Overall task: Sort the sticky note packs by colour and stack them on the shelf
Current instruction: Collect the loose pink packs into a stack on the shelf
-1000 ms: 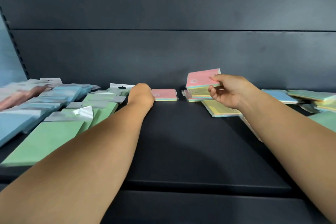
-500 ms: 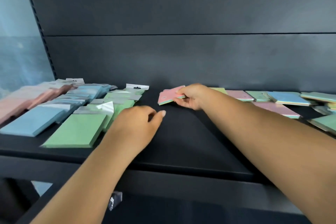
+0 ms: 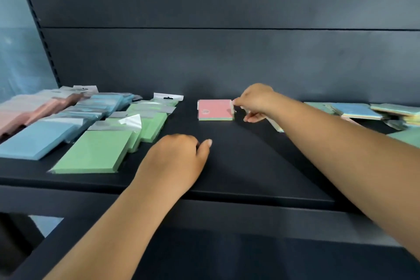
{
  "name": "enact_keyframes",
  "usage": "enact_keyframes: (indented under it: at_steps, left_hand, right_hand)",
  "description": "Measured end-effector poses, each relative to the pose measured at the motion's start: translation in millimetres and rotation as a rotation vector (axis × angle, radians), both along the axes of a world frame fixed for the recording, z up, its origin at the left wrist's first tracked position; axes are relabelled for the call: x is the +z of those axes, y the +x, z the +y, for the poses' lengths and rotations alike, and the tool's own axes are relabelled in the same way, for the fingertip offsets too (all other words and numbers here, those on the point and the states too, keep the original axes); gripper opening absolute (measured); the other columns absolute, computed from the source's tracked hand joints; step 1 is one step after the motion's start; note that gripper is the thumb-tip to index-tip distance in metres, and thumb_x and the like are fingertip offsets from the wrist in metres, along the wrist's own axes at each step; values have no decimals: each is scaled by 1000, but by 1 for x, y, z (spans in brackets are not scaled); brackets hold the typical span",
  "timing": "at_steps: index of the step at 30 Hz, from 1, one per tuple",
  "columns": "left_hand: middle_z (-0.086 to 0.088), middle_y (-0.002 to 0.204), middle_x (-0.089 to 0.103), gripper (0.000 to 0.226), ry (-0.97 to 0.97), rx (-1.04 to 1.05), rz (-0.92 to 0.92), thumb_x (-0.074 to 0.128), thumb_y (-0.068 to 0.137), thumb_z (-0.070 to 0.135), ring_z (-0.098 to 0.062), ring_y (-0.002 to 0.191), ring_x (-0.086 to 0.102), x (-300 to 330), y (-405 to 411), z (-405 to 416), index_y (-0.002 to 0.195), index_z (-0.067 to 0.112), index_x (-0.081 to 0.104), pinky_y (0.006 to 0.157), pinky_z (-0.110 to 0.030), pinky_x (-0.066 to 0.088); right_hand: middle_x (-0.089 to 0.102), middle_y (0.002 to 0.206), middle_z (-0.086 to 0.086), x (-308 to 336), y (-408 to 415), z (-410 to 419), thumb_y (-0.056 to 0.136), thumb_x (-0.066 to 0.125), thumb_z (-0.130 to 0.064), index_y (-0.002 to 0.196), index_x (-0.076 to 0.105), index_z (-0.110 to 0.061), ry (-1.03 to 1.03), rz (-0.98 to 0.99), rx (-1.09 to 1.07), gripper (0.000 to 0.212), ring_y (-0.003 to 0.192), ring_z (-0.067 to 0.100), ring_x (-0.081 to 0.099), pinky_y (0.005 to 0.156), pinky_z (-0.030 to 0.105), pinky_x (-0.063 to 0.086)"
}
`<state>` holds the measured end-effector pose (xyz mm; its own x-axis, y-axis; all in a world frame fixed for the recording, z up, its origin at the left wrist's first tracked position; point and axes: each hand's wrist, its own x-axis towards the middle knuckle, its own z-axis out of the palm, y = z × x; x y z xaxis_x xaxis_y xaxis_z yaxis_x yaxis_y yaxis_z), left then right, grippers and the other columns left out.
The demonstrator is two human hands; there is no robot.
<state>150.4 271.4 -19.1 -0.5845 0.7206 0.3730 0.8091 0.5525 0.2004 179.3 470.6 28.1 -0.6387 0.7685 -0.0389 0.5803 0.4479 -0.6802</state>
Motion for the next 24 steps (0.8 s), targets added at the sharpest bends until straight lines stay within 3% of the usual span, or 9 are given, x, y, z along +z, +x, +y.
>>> enact_keyframes:
  at_steps: [3, 6, 8, 10, 12, 14, 19, 24]
  left_hand:
    - [-4, 76, 59, 52, -47, -69, -79, 32, 94, 51, -18, 74, 50, 12, 5, 4, 90, 11, 65, 62, -31, 35]
    - [-11, 92, 65, 49, -62, -234, -221, 35, 92, 53, -20, 78, 55, 30, 23, 13, 89, 14, 64, 65, -29, 37]
    - [-13, 79, 58, 48, -79, -328, -256, 37, 91, 53, -17, 66, 47, 39, 37, 25, 87, 13, 63, 61, -28, 33]
    - [-1, 67, 52, 49, -131, -376, -288, 36, 91, 55, -12, 62, 45, 44, 54, 41, 85, 14, 63, 59, -26, 33]
    - [0, 88, 64, 52, -198, -406, -319, 34, 91, 58, -13, 83, 57, 41, 69, 62, 95, 14, 63, 76, -27, 43]
    - [0, 117, 62, 56, -273, -416, -367, 32, 90, 60, -17, 108, 55, 33, 80, 82, 113, 17, 61, 95, -31, 41]
    - [5, 137, 49, 60, -337, -350, -390, 28, 90, 62, -20, 127, 43, 18, 102, 114, 129, 23, 50, 99, -28, 33]
    - [3, 153, 29, 62, -337, -334, -311, 25, 92, 59, -14, 140, 24, 12, 116, 128, 145, 27, 31, 110, -28, 22]
  right_hand:
    - [54, 76, 6, 17, 49, 10, 91, 54, -18, 89, 57, -7, 109, -47, 2, 12, 52, 16, 51, 36, 14, 39]
    - [56, 74, 7, 21, 109, 32, 91, 55, -26, 80, 58, -7, 261, -224, -108, 22, 55, 17, 46, 48, 21, 35]
    - [55, 76, 8, 15, 145, 44, 87, 60, -42, 77, 57, -8, 290, -336, -232, 35, 61, 22, 47, 54, 25, 36]
    - [59, 93, 5, 5, 169, 53, 75, 61, -64, 92, 58, -14, 249, -375, -322, 53, 85, 27, 55, 71, 29, 41]
    - [52, 132, 8, -3, 179, 63, 73, 56, -70, 128, 50, -13, 182, -411, -316, 79, 118, 30, 49, 89, 32, 37]
    - [38, 147, 10, -7, 177, 71, 78, 50, -69, 139, 40, -9, 105, -463, -276, 87, 131, 30, 39, 102, 34, 33]
    - [34, 150, 12, -2, 168, 83, 87, 38, -64, 141, 37, -6, 213, -557, -135, 79, 134, 30, 36, 106, 34, 30]
    - [41, 144, 10, -12, 176, 99, 83, 59, -51, 137, 42, -5, 48, -289, -69, 73, 128, 29, 43, 100, 33, 35]
